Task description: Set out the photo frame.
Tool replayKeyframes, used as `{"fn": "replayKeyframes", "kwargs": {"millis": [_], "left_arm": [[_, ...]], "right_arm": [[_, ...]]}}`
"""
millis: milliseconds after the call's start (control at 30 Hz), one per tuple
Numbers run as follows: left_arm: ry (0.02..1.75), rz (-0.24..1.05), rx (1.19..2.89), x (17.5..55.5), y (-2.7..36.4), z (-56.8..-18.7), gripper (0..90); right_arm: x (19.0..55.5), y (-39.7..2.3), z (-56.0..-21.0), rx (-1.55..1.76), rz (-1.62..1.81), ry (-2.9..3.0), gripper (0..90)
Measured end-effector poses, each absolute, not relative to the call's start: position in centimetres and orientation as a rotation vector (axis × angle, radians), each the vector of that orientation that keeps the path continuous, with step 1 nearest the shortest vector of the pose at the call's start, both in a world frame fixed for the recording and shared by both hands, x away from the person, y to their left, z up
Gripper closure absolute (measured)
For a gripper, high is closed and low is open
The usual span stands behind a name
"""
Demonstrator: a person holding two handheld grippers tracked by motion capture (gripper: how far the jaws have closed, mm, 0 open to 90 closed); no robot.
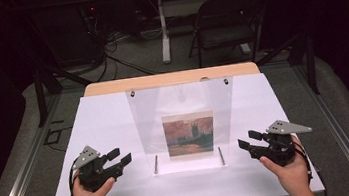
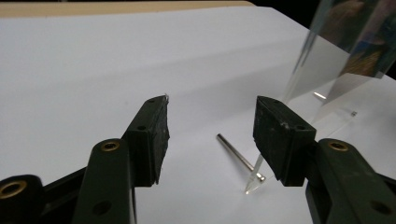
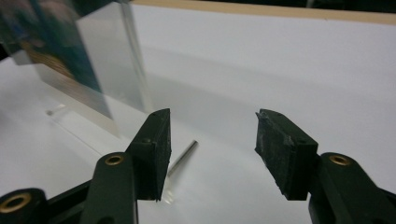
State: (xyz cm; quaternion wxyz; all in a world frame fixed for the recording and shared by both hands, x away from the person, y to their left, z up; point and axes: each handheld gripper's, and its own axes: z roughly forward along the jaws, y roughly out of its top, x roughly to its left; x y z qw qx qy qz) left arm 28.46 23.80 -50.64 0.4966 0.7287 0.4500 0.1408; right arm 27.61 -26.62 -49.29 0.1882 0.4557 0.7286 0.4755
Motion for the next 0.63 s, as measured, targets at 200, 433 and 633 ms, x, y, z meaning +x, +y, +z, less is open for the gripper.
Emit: {"fn": "replayKeyframes", "kwargs": {"millis": [200, 433, 633], "left_arm": [[1.142, 0.376, 1.749, 29.0, 24.2, -52.3, 43.7], [1.154, 0.356, 1.765, 29.2, 23.9, -53.0, 43.5], [1.146, 0.353, 1.785, 29.2, 23.6, -53.2, 43.5]], "right_arm": [[28.1, -26.8, -51.5, 1.317, 1.288, 2.038, 44.9], [28.5, -26.7, -52.8, 1.335, 1.244, 2.056, 44.6], [28.7, -27.0, -53.3, 1.386, 1.247, 2.068, 43.8]]}}
